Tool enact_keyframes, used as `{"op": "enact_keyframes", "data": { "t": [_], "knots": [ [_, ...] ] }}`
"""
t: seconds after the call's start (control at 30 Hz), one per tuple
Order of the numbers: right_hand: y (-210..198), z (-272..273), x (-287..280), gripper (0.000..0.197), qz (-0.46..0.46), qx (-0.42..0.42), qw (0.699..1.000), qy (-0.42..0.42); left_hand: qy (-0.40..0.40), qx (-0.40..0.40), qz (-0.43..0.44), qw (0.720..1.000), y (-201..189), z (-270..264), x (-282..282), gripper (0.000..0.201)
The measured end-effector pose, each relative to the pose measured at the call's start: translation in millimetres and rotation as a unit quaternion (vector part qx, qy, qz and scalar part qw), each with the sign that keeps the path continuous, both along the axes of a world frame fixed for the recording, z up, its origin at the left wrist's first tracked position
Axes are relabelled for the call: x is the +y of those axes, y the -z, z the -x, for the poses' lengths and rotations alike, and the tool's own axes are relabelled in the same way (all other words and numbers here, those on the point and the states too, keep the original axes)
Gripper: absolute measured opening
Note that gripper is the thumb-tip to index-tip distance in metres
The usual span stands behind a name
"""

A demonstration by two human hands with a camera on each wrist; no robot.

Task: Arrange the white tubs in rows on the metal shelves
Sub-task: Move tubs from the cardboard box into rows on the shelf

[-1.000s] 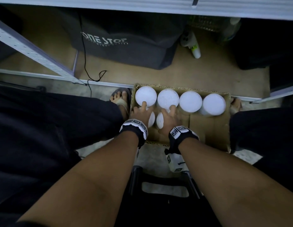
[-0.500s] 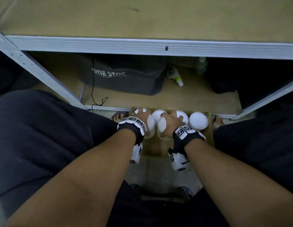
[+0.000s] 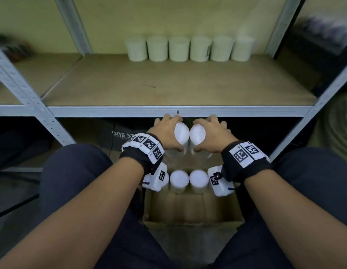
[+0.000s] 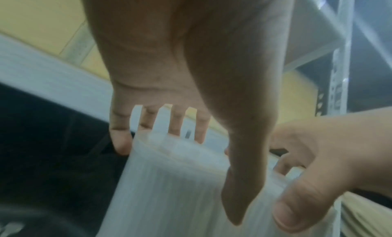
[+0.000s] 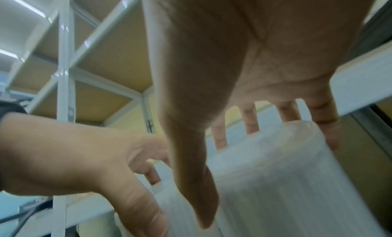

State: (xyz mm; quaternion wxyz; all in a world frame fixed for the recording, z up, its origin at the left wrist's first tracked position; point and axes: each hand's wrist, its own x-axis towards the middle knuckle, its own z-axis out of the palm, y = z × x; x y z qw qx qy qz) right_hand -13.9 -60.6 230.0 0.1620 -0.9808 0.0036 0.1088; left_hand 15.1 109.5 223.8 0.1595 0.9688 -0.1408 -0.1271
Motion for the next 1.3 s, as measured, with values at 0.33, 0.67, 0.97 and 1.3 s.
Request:
{"op": "enact_keyframes", "data": {
  "t": [0.33,0.67,0.97,1.3],
  "knots": [
    [-95,-3,-10,0.074,-0.074,-0.168,0.983,0.030,-0.012,-0.156,0.099,0.983,-98,-13,4,0.080],
    [-97,-58,-9,0.063,-0.147,-0.201,0.966,0.071,-0.078,-0.174,0.169,0.967,-105,-52,-6,0.061],
    [-76,-86,-11,0.061,-0.142,-0.175,0.973,0.059,-0.105,-0.138,0.166,0.971,-90,-75,-9,0.057],
    [-83,-80,-14,0.065,-0.074,-0.157,0.985,0.024,-0.066,-0.107,0.113,0.986,-94,-73,-3,0.063]
  ]
}}
